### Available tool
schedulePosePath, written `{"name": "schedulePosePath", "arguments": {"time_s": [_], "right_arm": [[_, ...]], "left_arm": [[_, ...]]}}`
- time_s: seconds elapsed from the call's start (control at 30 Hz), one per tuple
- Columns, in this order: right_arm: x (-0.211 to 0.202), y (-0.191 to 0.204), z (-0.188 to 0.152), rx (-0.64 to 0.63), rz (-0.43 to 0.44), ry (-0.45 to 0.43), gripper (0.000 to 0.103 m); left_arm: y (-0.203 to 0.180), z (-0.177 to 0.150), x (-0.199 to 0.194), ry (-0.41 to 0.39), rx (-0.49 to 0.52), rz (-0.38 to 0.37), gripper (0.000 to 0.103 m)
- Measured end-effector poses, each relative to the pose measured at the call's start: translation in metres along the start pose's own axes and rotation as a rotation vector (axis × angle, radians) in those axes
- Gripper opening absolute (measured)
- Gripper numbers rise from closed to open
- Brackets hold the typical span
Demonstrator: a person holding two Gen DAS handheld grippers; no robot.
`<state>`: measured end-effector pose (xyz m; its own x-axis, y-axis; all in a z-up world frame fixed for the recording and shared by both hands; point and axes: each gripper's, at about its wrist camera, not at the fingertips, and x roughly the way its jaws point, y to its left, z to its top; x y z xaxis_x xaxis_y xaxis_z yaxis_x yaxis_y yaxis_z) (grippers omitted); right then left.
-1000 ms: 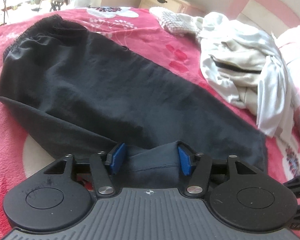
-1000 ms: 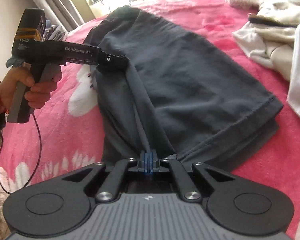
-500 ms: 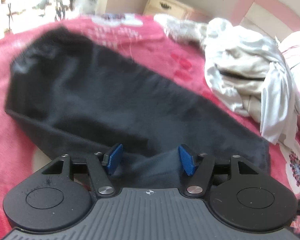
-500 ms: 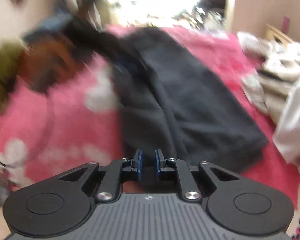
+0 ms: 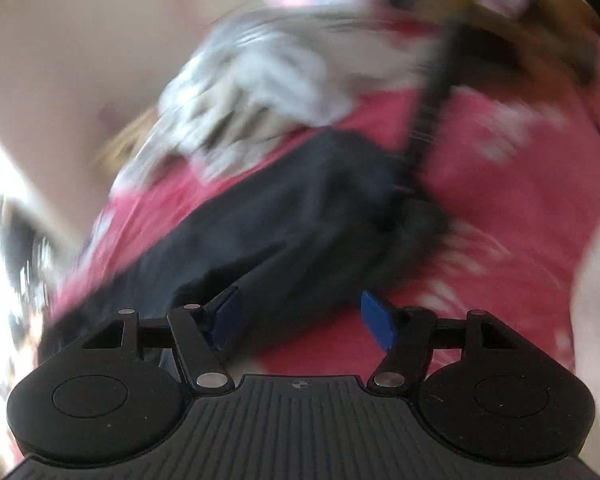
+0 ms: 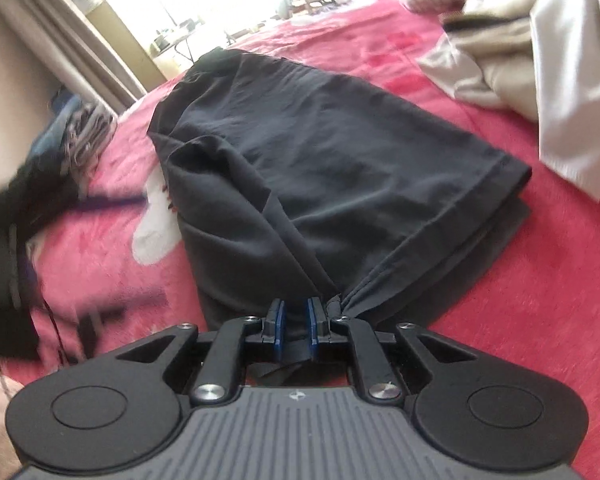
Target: Fold clothes
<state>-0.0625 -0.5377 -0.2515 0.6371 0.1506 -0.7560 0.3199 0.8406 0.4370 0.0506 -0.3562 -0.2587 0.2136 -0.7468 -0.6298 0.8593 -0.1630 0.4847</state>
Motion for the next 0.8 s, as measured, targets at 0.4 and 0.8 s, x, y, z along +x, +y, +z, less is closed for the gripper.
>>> {"name": "schedulePosePath", "arguments": {"time_s": [0.4,0.8], "right_arm": [[0.008,-0.029,0.012,0.21,0.11,0.061,0.012],[-0.053,-0.065,-0.004,0.534,0.106,-0.169,0.049]], "left_arm": [[-0.043,0.008,0.031,-0.058,0.351,-0.126,0.06],[-0.043,0.018,0.035,-0.08,0.32,-0.198,0.031]]}}
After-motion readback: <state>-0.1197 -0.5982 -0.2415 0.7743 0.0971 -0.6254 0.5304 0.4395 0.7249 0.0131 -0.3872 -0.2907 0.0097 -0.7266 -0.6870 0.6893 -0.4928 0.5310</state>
